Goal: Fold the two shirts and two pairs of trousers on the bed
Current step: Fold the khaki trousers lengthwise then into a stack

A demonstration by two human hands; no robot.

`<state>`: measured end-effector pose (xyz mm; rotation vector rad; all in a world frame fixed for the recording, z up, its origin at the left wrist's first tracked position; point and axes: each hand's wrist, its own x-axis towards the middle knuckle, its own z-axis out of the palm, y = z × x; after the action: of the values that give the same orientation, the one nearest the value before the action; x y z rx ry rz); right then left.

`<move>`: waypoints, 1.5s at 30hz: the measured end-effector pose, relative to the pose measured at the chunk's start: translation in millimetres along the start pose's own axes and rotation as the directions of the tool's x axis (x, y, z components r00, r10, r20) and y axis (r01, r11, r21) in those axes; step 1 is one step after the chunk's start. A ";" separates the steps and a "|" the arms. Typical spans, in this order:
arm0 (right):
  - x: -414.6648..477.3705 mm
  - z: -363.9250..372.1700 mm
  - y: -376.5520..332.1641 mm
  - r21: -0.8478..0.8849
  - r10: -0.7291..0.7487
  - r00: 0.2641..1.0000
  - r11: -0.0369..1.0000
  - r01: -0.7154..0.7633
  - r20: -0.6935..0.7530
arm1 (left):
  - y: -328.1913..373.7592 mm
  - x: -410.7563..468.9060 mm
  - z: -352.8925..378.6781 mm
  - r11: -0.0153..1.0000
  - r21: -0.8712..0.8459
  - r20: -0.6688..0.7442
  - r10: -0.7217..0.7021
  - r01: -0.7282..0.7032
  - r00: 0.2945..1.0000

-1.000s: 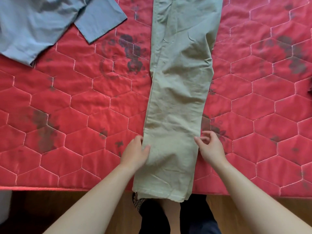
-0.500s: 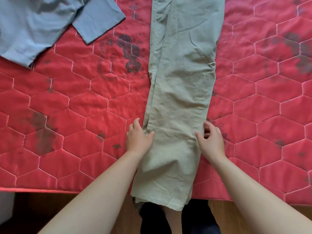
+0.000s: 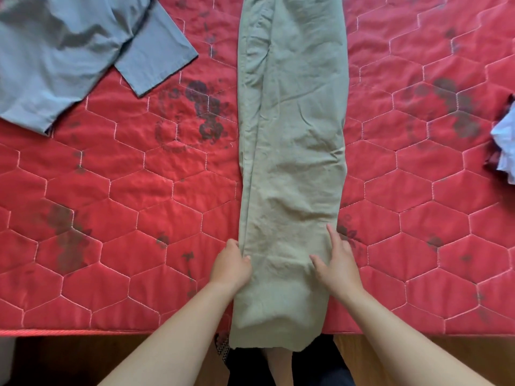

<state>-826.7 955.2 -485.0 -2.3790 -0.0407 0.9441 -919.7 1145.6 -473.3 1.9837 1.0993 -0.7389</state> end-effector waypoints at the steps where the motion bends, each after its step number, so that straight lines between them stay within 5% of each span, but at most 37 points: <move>1: 7.8 -8.7 -3.8 -0.036 0.007 1.000 0.999 -0.008 -0.026 | 4.4 1.5 -4.0 1.000 0.015 -0.032 0.000 0.001 0.999; 10: 155.1 -89.4 -122.4 -0.058 -0.315 0.941 0.949 0.310 -0.124 | 133.3 117.0 -91.2 0.982 0.058 -0.233 0.190 -0.181 0.954; 14: 213.6 -85.9 -160.5 -0.119 -0.391 0.918 0.916 0.383 -0.059 | 172.9 177.9 -124.4 0.939 0.258 -0.329 0.305 -0.225 0.894; 19: 277.6 -59.8 -202.9 -0.141 -0.404 0.908 0.911 0.389 -0.107 | 168.1 261.2 -172.8 0.859 0.456 -0.393 0.431 -0.235 0.812; 24: 336.3 -42.7 -250.8 -0.158 -0.365 0.888 0.930 0.332 -0.279 | 167.2 330.0 -203.7 0.833 0.486 -0.378 0.472 -0.263 0.797; 30: 391.6 -36.2 -300.4 -0.185 -0.259 0.846 0.964 0.193 -0.466 | 150.5 353.1 -202.9 0.826 0.449 -0.517 0.552 -0.342 0.654; 34: 414.4 -44.6 -320.9 -0.134 -0.250 0.847 0.968 0.212 -0.469 | 152.4 353.2 -204.6 0.823 0.449 -0.519 0.557 -0.347 0.648; 41: 397.8 -30.9 -337.3 0.054 -0.367 0.755 0.882 0.467 -0.544 | 152.6 353.0 -205.7 0.844 0.418 -0.523 0.526 -0.336 0.671; 45: 387.4 -8.4 -345.2 0.004 -0.534 0.758 0.816 0.578 -0.373 | 152.0 353.6 -204.4 0.839 0.433 -0.520 0.532 -0.330 0.668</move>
<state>-470.3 1328.4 -540.5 -2.1846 -0.5140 0.2136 -595.1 1416.8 -578.4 2.7405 0.8035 0.0529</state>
